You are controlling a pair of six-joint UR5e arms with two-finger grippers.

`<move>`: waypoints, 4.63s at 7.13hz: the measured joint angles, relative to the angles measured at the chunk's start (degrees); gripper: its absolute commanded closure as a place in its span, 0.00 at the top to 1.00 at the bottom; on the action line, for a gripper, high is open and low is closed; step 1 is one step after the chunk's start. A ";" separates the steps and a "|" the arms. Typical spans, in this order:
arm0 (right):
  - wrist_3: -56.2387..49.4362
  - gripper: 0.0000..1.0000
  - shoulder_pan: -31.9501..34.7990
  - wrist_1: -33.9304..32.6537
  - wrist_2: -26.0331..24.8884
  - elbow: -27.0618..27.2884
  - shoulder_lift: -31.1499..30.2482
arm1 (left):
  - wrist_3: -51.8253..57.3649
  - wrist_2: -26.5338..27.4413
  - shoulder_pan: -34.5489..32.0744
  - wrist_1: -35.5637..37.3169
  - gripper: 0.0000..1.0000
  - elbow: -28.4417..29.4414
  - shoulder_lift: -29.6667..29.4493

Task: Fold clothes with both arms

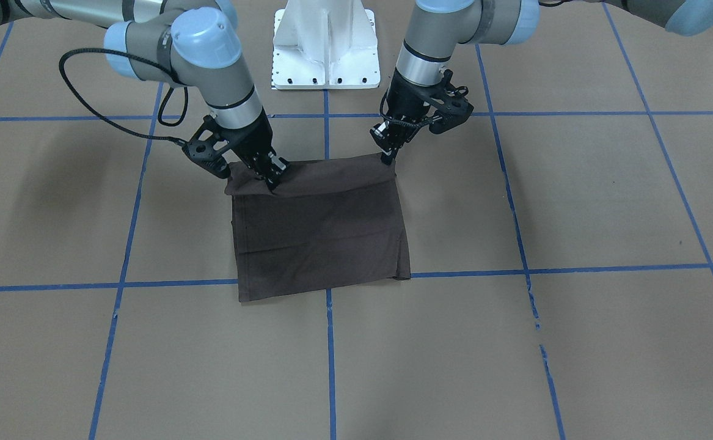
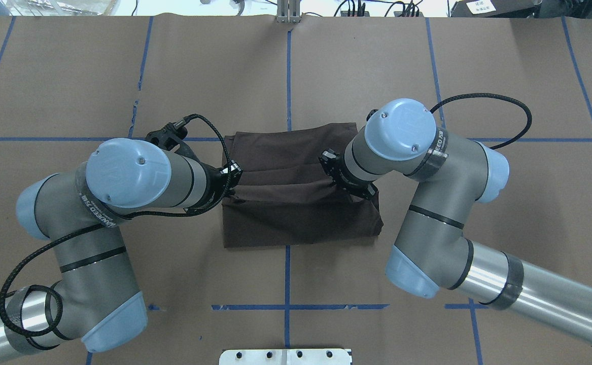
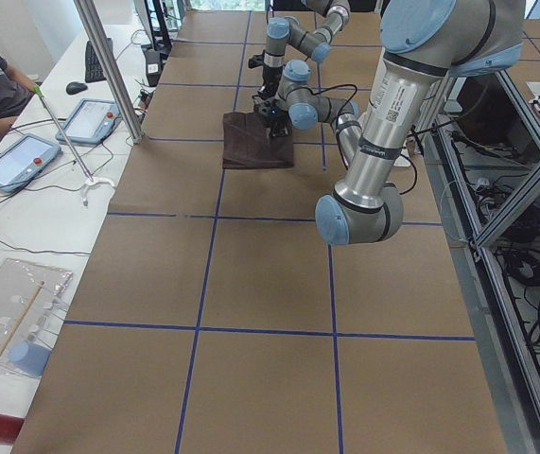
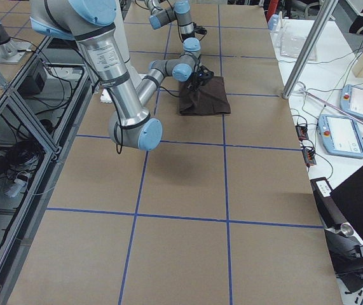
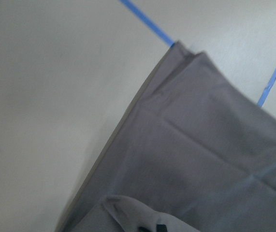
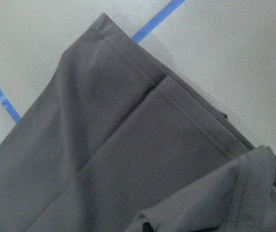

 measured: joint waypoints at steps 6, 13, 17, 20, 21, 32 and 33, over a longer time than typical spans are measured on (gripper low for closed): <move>-11.58 1.00 7.58 9.09 2.16 -24.64 11.07 | 7.87 0.23 -9.30 -15.30 1.00 26.88 -10.14; -40.99 1.00 22.62 6.51 13.20 -28.97 11.19 | 26.84 -12.44 -20.52 -22.80 1.00 26.51 -5.99; -75.11 1.00 34.88 1.41 16.76 -21.58 -3.81 | 62.20 -18.94 -33.98 -14.27 1.00 18.67 7.01; -94.37 1.00 45.99 -0.04 25.22 -18.34 -15.91 | 99.43 -27.12 -48.44 -9.68 1.00 18.32 15.95; -96.97 1.00 48.41 -0.07 26.38 -15.90 -20.39 | 108.17 -30.57 -52.10 -8.75 1.00 18.00 19.62; -104.88 1.00 55.23 -12.00 28.14 4.65 -42.65 | 128.46 -32.45 -62.15 10.15 1.00 19.07 26.78; -109.76 1.00 57.65 -12.02 28.09 2.39 -43.29 | 129.42 -32.48 -62.70 10.09 1.00 19.43 27.13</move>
